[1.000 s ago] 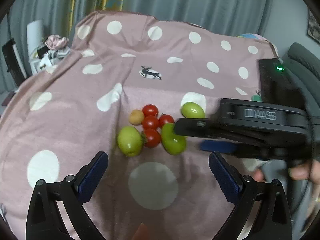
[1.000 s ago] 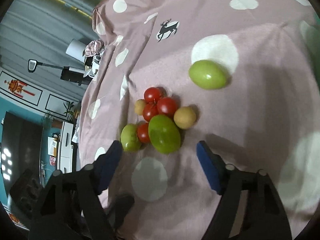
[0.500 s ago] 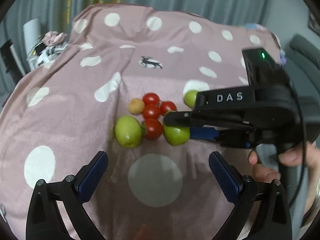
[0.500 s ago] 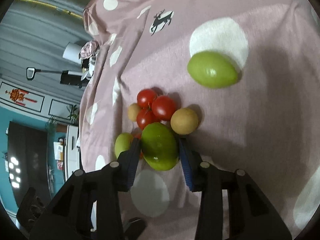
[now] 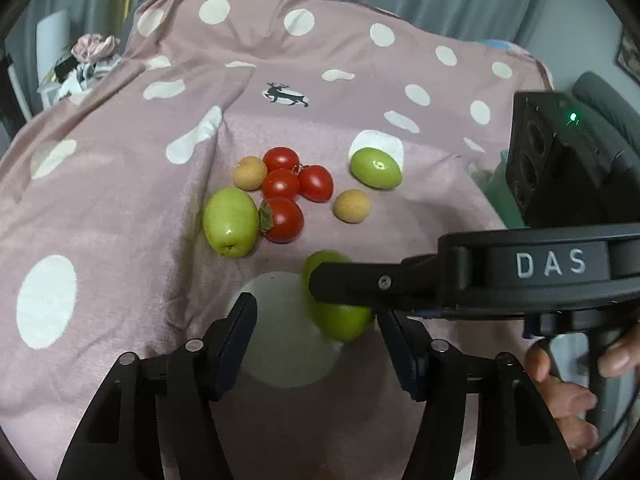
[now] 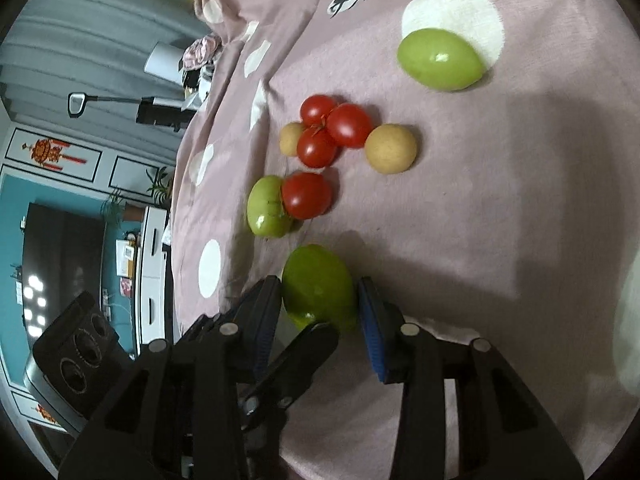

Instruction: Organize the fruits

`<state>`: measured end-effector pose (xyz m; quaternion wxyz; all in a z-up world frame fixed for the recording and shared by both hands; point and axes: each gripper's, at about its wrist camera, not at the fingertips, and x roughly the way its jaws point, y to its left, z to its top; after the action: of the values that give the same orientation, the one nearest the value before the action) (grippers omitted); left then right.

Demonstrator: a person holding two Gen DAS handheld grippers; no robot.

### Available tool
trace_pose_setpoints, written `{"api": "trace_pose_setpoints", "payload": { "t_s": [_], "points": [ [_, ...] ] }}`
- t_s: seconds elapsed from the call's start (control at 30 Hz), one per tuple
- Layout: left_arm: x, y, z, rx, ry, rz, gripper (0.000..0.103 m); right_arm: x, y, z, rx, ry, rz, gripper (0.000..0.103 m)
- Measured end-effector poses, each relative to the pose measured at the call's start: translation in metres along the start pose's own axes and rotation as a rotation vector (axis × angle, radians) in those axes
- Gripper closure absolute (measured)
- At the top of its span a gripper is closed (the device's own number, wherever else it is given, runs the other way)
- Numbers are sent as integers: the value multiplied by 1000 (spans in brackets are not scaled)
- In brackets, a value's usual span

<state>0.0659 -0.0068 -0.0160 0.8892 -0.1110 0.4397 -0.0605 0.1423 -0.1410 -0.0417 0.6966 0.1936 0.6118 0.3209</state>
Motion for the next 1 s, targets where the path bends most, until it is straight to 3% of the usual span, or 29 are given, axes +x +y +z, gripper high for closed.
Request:
{"api": "trace_pose_setpoints", "payload": {
  "t_s": [0.17,0.23,0.53,0.73,1.0],
  "points": [
    [4,5,4,-24,12,22,54,3,8,-1,-21,7,26,65],
    [6,3,2,9,25,99,66,2,9,0,-25,4,28,65],
    [3,3,-6,44,25,115,67,8,16,-6,-45,31,45,64],
    [0,4,-9,77,26,78,67,15,17,-1,-34,-18,22,62],
    [5,5,-4,76,33,83,67,24,20,8,-36,-13,4,63]
  ]
}}
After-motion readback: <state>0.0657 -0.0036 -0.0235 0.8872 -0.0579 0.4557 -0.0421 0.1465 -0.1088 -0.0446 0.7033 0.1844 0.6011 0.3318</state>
